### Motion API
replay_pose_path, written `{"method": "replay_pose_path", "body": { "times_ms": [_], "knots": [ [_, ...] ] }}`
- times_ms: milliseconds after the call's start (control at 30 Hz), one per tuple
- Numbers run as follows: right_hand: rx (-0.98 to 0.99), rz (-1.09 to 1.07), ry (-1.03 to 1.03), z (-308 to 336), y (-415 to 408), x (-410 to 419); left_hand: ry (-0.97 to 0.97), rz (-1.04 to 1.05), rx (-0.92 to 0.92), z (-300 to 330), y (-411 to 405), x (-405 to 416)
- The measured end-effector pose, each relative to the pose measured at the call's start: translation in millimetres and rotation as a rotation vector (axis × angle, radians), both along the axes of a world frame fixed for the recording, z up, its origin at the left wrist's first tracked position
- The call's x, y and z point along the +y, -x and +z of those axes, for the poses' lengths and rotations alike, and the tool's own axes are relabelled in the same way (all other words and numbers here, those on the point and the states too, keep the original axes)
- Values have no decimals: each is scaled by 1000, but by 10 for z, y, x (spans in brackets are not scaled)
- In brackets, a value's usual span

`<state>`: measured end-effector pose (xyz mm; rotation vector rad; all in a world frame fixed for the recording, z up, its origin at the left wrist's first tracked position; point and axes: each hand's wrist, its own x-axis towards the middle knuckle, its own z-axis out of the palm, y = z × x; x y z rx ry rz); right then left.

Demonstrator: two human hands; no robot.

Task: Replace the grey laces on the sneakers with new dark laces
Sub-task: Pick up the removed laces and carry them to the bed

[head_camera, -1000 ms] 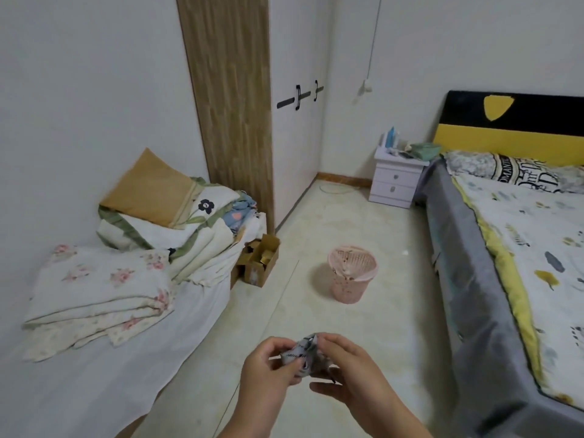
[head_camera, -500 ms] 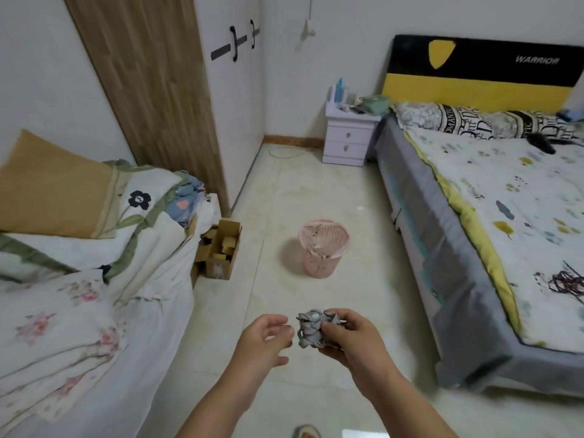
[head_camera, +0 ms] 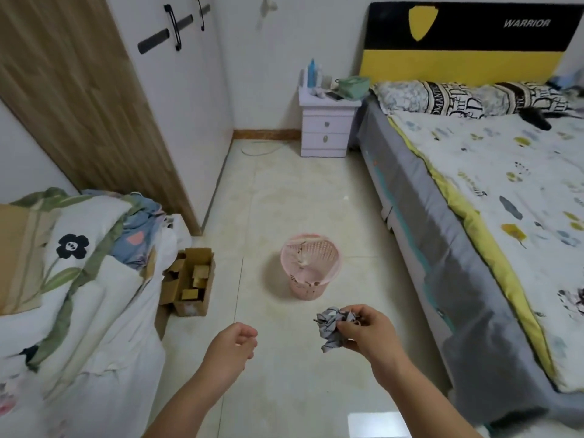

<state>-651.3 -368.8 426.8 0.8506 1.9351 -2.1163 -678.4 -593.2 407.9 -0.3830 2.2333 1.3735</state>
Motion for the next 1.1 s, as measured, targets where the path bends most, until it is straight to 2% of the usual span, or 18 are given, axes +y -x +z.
{"method": "replay_pose_path", "body": {
  "times_ms": [267, 467, 700, 767, 900, 1100],
  "knots": [
    [-73, -58, -73, -300, 1138, 142, 28, -76, -113, -363, 1416, 61],
    [-156, -208, -119, -544, 2241, 149, 57, -205, -133, -540, 2712, 210],
    [-296, -366, -163, -1236, 3358, 236, 121, -353, -143, -846, 3803, 289],
    [-338, -346, -193, -1452, 3599, 275, 136, -349, -152, -960, 3994, 303],
    [-414, -209, -64, -1713, 3846, 299, 186, -349, -168, -1155, 4257, 296],
    [-578, -23, -38, -1711, 3661, 366, 240, -431, -184, -1229, 4386, 431]
  ]
}}
